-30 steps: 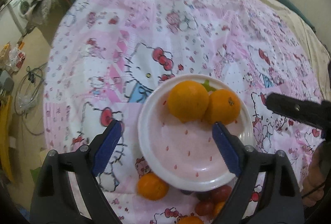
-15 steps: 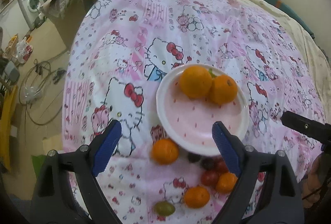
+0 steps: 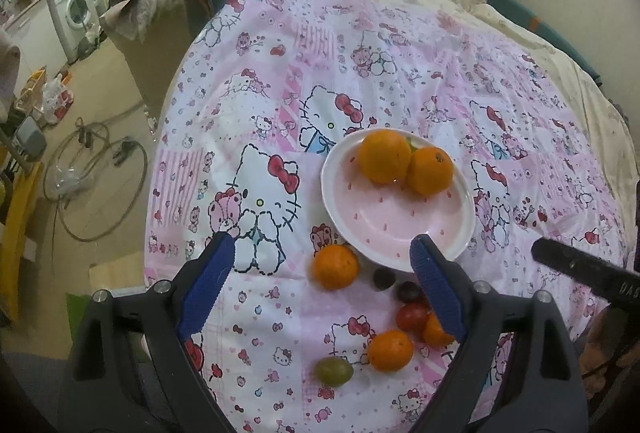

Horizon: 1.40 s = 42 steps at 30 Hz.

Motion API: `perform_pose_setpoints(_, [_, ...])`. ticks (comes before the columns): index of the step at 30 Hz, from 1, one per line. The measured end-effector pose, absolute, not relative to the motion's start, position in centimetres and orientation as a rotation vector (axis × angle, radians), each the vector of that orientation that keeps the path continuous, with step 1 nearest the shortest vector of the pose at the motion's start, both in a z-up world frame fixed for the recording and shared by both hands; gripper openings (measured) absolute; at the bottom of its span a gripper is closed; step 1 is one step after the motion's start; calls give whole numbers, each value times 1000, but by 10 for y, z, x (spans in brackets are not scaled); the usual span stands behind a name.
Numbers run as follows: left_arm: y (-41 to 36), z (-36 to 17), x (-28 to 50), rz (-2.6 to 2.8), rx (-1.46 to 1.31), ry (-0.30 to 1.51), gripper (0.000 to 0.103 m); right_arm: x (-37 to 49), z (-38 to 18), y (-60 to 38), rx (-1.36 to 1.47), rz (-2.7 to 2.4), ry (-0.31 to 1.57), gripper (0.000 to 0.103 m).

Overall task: Organize fruits
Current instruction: 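Move the right gripper to the mandarin beside the tomatoes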

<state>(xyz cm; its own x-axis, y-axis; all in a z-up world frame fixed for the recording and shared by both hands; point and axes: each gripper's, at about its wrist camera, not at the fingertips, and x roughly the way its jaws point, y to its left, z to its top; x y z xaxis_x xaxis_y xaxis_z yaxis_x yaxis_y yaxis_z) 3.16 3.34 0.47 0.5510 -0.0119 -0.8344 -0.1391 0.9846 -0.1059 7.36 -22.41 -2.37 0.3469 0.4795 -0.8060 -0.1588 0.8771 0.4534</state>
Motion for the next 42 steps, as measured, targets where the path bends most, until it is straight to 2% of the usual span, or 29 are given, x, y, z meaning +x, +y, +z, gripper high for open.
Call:
perform_pose_setpoints(8, [28, -9, 36, 76, -186, 1005, 87, 78, -65, -229, 447, 405, 1266, 80])
perform_pose_setpoints(17, [33, -15, 36, 73, -220, 1030, 87, 72, -94, -197, 417, 490, 1421, 78])
perform_pose_setpoints(28, [41, -18, 34, 69, -254, 1048, 87, 55, -119, -161, 241, 535, 1509, 62])
perform_pose_setpoints(32, [42, -19, 33, 68, -250, 1051, 87, 53, -120, -154, 146, 520, 1479, 52])
perform_pose_setpoints(34, [42, -20, 33, 67, -247, 1056, 87, 53, -120, -154, 131, 516, 1475, 44])
perform_pose_setpoints(42, [26, -45, 35, -10, -218, 1186, 87, 58, -118, -160, 162, 519, 1471, 43])
